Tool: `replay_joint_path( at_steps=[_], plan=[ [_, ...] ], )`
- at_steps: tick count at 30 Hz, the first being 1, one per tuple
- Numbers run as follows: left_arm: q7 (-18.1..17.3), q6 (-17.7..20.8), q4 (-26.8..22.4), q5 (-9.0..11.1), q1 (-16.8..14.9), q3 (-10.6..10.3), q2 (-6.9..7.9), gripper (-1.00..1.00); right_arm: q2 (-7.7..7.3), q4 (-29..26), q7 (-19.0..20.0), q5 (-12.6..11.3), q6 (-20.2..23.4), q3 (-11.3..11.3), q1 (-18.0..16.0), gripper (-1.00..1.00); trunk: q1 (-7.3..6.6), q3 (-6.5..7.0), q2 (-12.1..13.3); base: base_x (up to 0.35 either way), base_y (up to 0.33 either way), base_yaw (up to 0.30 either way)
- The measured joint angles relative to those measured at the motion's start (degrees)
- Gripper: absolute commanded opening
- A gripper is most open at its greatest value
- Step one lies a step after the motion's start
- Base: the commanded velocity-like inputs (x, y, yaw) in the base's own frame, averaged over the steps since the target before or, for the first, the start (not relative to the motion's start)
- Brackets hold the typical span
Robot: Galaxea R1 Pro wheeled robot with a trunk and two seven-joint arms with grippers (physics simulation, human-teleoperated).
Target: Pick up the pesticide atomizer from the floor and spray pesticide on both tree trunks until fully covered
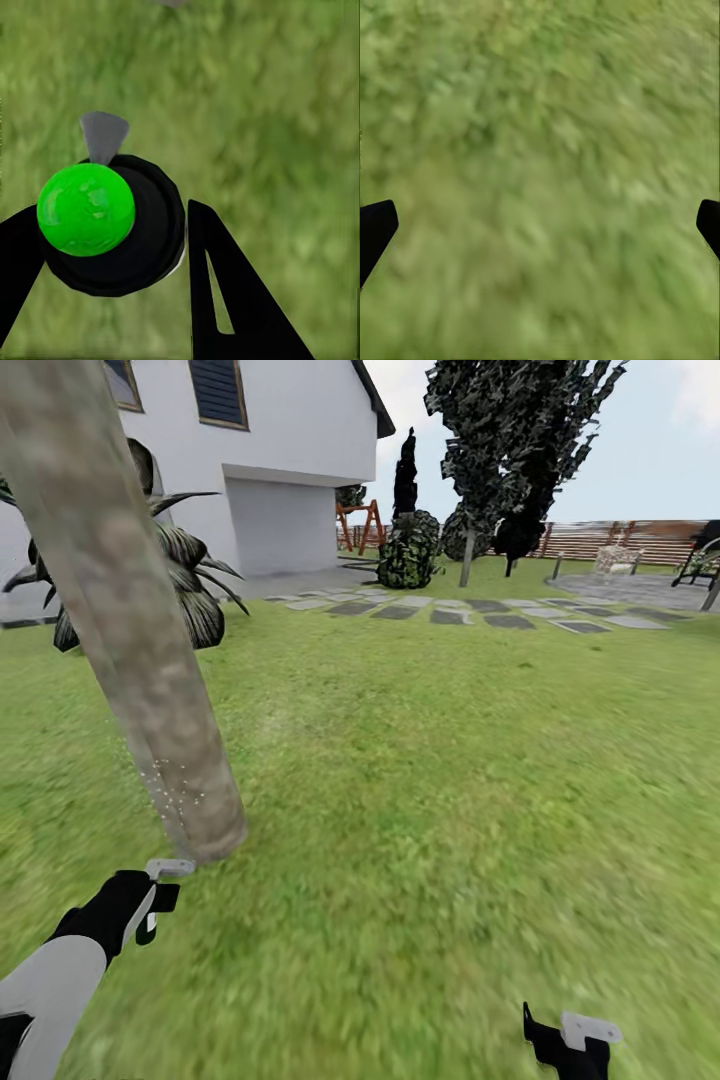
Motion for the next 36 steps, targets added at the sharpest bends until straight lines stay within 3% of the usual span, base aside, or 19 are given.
replay_joint_path(
  at_steps=[14, 29, 36],
  plan=[
    [0.0, 0.0, 0.0, 0.0, 0.0, 0.0, 0.01, -1.00, 0.02, 0.0, 0.0, 0.0, 0.0, 0.0, 0.0, 1.00, -0.01, 0.00, 0.0, 0.218, -0.213, 0.268],
    [0.0, -0.1, 0.0, 0.0, 0.0, 0.0, -0.01, -1.00, 0.01, 0.0, 0.0, 0.0, 0.0, 0.0, 0.0, 1.00, -0.01, 0.00, 0.0, 0.232, -0.201, 0.022],
    [0.0, -0.1, 0.0, 0.0, 0.0, 0.0, 0.01, -1.00, 0.02, 0.0, 0.0, 0.0, 0.0, 0.0, 0.0, 1.00, 0.00, 0.00, 0.0, 0.153, -0.234, 0.224]
  ],
)
